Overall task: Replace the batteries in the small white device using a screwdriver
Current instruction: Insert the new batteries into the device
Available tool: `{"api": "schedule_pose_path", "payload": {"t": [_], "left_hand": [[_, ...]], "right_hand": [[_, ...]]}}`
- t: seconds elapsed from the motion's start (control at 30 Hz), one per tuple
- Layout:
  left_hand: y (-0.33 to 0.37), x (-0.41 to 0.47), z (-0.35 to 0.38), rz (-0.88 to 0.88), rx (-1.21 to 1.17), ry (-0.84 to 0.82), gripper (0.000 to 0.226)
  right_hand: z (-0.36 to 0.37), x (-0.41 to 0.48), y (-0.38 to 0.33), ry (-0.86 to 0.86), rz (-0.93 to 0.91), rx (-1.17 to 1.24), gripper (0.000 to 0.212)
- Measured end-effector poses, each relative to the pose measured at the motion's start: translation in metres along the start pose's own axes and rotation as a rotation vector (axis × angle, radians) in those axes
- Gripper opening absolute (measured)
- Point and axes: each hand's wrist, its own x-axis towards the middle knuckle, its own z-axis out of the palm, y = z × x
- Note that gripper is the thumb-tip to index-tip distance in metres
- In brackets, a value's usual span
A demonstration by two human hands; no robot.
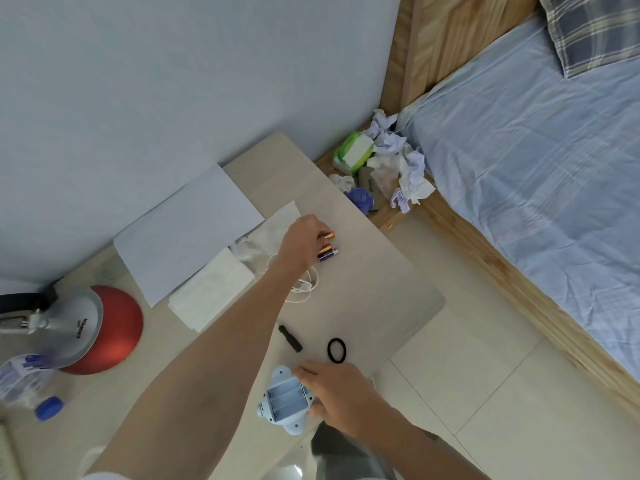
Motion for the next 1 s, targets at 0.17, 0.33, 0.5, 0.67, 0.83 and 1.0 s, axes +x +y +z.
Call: {"api": "schedule_pose_path", "payload": {"t": [0.17,0.33,0.5,0.67,0.83,1.0], "left_hand": [[-0.001,-0.006,-0.002,0.023,-0.015,0.025,0.017],[0.001,-0.027,-0.016,0.085,-0.047,0.104,0.021],[0.008,-0.065,-0.041,0.139,-0.123,0.201,0.016],[0.011,-0.140,-0.069,0.082,-0.205,0.299,0.018],[-0.007,-0.239,-0.069,-0.050,-0.220,0.320,0.019],[-0.031,-0.322,-0.040,-0.154,-0.195,0.262,0.016]], "right_hand": [[-0.005,0.002,0.001,-0.006,-0.014,0.005,0.046],[-0.007,0.003,0.001,0.003,-0.020,0.009,0.049],[-0.007,0.004,0.003,0.004,-0.017,0.013,0.055],[-0.012,0.005,-0.001,0.027,-0.025,0.024,0.053],[-0.013,0.010,-0.007,0.011,-0.046,0.066,0.053],[-0.011,0.018,-0.012,0.002,-0.072,0.066,0.053]]}}
